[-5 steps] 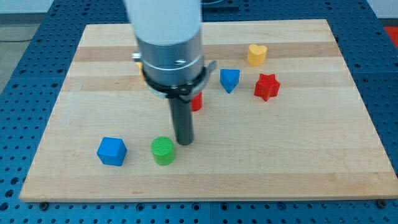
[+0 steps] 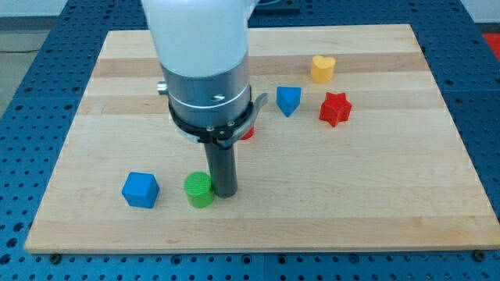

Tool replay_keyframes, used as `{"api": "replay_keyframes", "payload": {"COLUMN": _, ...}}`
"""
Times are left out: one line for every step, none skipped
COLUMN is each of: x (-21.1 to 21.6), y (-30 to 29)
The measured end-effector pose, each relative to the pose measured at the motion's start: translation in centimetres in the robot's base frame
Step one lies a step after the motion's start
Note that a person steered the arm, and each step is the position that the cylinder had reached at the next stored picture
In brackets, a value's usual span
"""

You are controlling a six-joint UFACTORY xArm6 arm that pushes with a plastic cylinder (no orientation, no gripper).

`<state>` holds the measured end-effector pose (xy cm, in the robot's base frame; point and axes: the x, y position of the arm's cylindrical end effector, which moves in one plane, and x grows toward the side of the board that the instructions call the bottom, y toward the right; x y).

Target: Move the green circle slightly to the left

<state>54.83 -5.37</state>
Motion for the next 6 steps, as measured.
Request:
{"api": "replay_keyframes", "payload": {"x": 0.0, "y": -0.8}}
{"api": "replay_keyframes", "payload": {"x": 0.0, "y": -0.9}}
{"api": "replay_keyframes", "payload": {"x": -0.1, "y": 1.3}}
{"api": "replay_keyframes", "payload": {"x": -2.2, "y": 1.2}}
{"api": "replay_keyframes", "payload": {"x": -6.3, "y": -0.7}}
{"api": "replay_keyframes", "payload": {"x": -10.0, "y": -2.6}}
